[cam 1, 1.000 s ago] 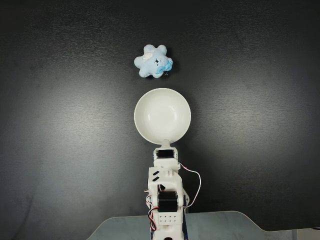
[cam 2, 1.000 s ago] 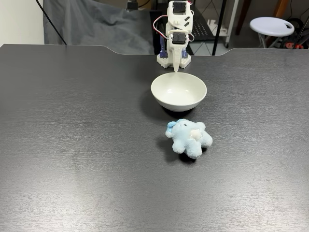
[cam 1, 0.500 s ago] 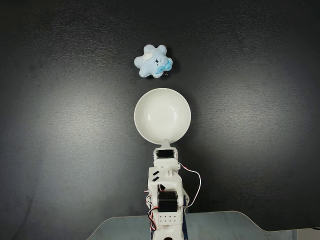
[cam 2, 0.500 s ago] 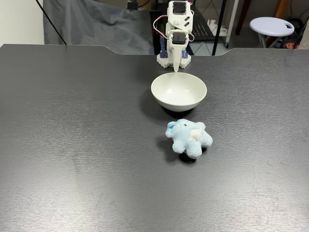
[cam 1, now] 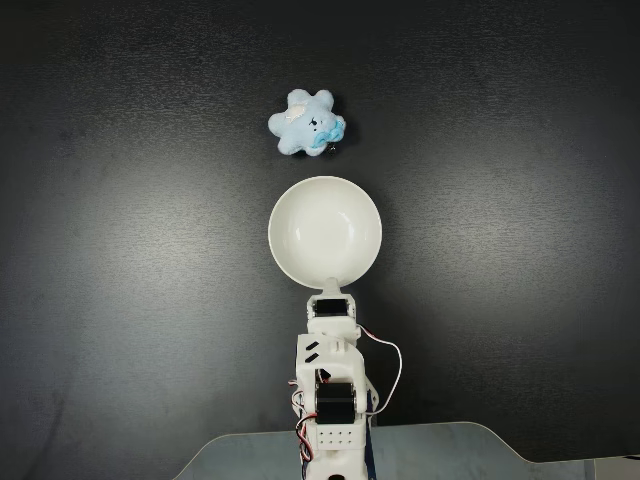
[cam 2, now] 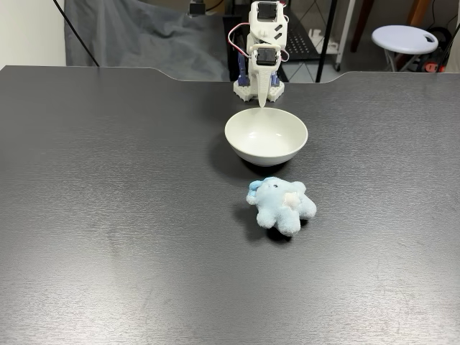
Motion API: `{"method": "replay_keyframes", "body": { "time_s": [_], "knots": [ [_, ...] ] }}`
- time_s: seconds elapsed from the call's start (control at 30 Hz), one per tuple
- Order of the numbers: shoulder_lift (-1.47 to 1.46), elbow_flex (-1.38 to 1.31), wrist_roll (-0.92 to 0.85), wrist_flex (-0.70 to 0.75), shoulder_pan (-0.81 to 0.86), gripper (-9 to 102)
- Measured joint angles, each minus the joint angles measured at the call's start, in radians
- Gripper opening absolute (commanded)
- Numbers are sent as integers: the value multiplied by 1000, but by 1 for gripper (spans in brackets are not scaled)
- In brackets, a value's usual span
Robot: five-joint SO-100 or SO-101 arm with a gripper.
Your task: Grasp a skyblue doll and put it in the white bowl.
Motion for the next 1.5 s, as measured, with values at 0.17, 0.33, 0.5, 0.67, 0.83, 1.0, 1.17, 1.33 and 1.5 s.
{"method": "replay_keyframes", "body": {
  "time_s": [0.17,0.33,0.5,0.67,0.83,1.0,1.17,1.33,1.5],
  "knots": [
    [0,0,0,-28,0,-1],
    [0,0,0,-178,0,-1],
    [0,0,0,-379,0,-1],
    [-25,-34,0,-462,0,-1],
    [-195,-290,0,-468,0,-1],
    [-482,-673,0,-466,0,-1],
    [-716,-1012,0,-394,2,-1],
    [-969,-1253,0,-275,3,-1],
    [-1259,-1454,0,-252,41,0]
  ]
}}
